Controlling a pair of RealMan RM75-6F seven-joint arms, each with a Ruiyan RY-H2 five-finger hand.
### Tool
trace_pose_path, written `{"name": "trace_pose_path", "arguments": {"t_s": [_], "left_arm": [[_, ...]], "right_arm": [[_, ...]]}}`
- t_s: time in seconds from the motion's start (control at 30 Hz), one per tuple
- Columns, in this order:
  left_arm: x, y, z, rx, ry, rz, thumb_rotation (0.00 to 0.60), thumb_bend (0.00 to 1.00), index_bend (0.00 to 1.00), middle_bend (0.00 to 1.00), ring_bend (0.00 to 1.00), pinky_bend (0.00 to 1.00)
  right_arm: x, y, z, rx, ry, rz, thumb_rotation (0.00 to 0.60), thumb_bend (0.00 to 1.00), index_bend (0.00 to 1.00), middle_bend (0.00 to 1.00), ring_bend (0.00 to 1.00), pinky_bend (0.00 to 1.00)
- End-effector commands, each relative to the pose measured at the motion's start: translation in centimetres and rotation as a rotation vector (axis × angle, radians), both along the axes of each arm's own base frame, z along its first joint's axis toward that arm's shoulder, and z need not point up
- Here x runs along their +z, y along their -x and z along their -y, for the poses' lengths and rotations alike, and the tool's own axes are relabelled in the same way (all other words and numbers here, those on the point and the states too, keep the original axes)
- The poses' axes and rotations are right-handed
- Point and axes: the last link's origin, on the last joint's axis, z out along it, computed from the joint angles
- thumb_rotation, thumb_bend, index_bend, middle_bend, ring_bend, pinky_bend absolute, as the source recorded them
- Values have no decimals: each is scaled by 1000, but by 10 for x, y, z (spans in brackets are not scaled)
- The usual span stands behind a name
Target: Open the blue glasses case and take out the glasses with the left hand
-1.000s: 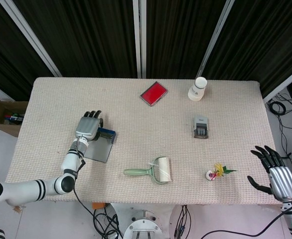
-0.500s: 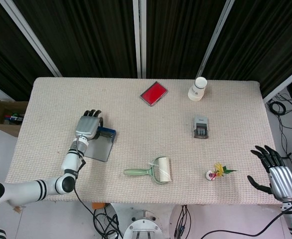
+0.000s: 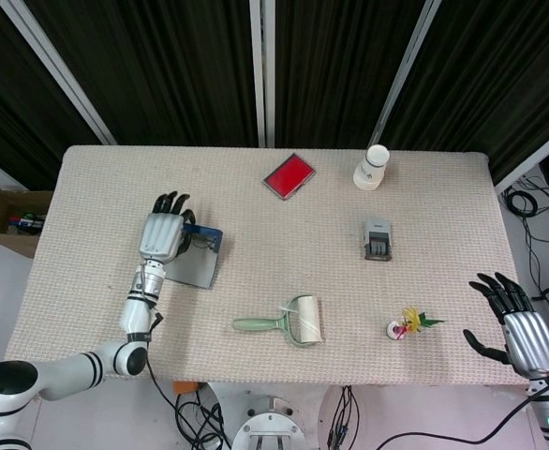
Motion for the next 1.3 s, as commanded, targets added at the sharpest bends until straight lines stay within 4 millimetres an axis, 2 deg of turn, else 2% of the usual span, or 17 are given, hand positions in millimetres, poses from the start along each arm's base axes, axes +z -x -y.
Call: {"name": "trace_pose_path", "arguments": {"t_s": [0.03,0.27,0.43,0.47,0.6,0.7,0.87,1.0,1.13,1.3], "left_arm": [[-16,1,2,-25,-46,-3,600,446,545,144,59,108],[-25,-7,-5,-81,-139,-118,600,446,524,144,59,108],[-30,-10,-16,-48,-108,-111,600,445,493,139,60,107],[-30,-11,-18,-39,-97,-103,600,444,465,132,59,106],[-25,-12,-25,8,-45,-51,600,416,254,87,60,106],[-12,-11,-25,28,-34,-12,600,415,206,84,59,106],[11,-8,-8,18,1,19,600,414,216,84,60,106],[26,2,17,-9,84,-42,600,414,308,84,60,106],[25,10,33,11,161,-120,600,366,345,84,60,105],[14,13,38,50,202,-136,600,342,396,84,60,105]], "right_arm": [[0,0,0,-1,1,-1,600,200,180,128,0,107],[1,2,-2,-10,7,0,600,200,180,128,0,107],[1,2,-2,-13,7,1,600,200,180,128,0,107],[1,2,-2,-13,7,1,600,200,179,128,0,107],[2,3,-2,-14,9,3,600,200,180,128,0,107],[2,3,-2,-13,9,4,600,200,179,128,0,107],[1,2,1,-1,3,5,600,200,180,128,0,107],[-1,0,3,8,-4,6,600,201,180,128,0,107],[-3,-1,4,13,-10,9,600,201,179,128,0,107],[-3,-1,3,17,-8,6,600,200,179,128,0,107]]}}
